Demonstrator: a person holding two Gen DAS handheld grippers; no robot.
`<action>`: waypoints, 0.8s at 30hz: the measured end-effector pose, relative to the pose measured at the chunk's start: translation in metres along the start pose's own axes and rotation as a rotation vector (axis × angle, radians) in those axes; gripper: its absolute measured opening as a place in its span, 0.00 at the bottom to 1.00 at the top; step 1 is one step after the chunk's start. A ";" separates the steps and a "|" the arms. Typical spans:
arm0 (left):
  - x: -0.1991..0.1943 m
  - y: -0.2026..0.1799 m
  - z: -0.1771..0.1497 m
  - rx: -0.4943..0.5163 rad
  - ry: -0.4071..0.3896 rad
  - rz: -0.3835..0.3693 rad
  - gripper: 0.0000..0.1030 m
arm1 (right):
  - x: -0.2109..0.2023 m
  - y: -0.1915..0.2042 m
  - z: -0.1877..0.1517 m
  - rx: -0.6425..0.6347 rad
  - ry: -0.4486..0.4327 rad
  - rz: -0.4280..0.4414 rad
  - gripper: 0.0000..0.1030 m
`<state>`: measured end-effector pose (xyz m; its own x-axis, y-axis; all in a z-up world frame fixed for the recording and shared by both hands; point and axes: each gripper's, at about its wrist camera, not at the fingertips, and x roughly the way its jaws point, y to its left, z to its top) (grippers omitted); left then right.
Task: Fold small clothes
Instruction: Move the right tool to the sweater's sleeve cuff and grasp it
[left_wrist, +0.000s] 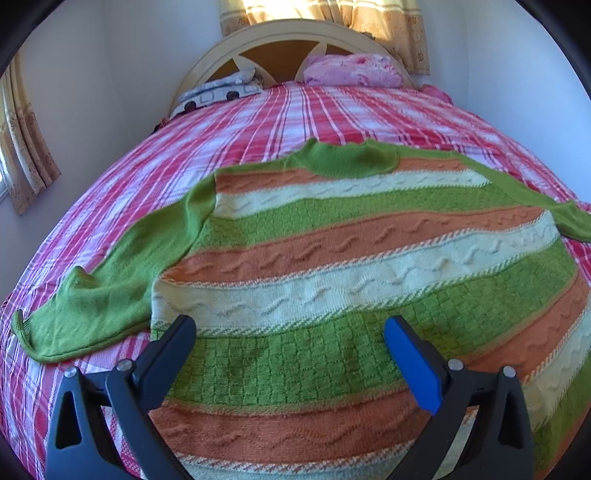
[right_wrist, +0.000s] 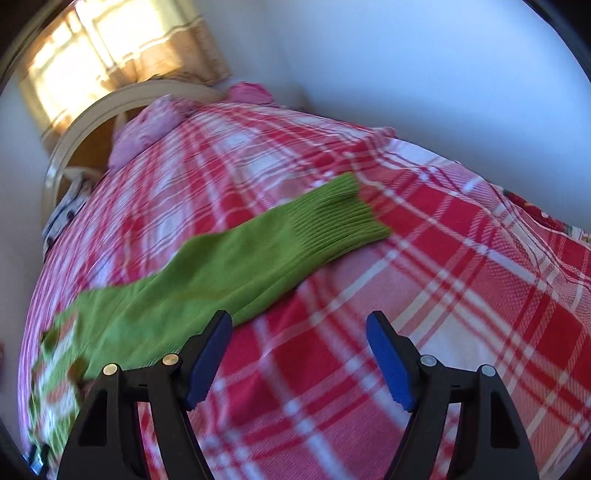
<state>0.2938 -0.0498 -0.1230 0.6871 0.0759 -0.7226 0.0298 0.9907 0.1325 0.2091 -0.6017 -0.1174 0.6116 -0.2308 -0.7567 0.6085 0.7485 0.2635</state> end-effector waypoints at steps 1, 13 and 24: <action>0.002 0.000 0.000 -0.001 0.005 -0.001 1.00 | 0.002 -0.003 0.003 0.012 0.001 -0.002 0.73; 0.004 -0.002 -0.002 -0.009 0.024 -0.004 1.00 | 0.034 -0.031 0.042 0.157 -0.014 0.005 0.55; 0.010 -0.002 0.001 -0.019 0.035 -0.013 1.00 | 0.033 -0.043 0.052 0.233 -0.047 0.076 0.06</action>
<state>0.3008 -0.0511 -0.1300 0.6606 0.0666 -0.7478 0.0246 0.9936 0.1102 0.2292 -0.6741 -0.1228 0.6796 -0.2125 -0.7021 0.6569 0.6023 0.4536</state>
